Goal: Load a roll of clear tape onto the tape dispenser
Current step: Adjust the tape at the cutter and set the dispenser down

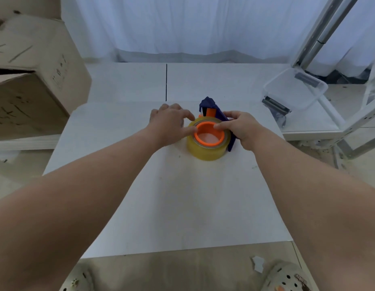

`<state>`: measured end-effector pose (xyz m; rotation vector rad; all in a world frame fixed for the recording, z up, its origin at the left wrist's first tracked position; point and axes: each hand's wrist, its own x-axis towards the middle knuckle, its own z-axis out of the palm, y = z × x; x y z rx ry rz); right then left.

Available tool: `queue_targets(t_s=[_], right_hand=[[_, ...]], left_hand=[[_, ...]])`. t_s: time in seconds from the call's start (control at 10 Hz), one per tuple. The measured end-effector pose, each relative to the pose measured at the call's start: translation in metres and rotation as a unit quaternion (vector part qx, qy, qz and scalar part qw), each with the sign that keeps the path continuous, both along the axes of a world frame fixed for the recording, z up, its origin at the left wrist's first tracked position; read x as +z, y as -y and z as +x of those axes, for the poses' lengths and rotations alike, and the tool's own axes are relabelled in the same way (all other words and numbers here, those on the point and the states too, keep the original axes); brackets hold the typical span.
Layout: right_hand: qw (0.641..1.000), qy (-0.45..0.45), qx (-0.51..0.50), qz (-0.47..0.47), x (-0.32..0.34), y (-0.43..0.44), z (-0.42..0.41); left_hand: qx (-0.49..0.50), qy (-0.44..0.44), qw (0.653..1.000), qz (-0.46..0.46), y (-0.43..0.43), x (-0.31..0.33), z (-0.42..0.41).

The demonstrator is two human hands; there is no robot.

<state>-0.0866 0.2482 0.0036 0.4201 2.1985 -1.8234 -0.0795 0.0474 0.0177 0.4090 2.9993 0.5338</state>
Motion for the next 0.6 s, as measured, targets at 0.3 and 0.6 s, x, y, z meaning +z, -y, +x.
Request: queue_targets(t_s=[0.3,0.6], right_hand=[[0.998,-0.061,-0.028,-0.004,-0.008,0.0,0.015],[0.993,-0.042,-0.001,0.106,0.005,-0.008,0.017]], left_hand=[[-0.024,-0.017,0.998,-0.052,-0.016,-0.002,0.0],[-0.008,-0.011,0.999,-0.051,-0.015,0.011,0.005]])
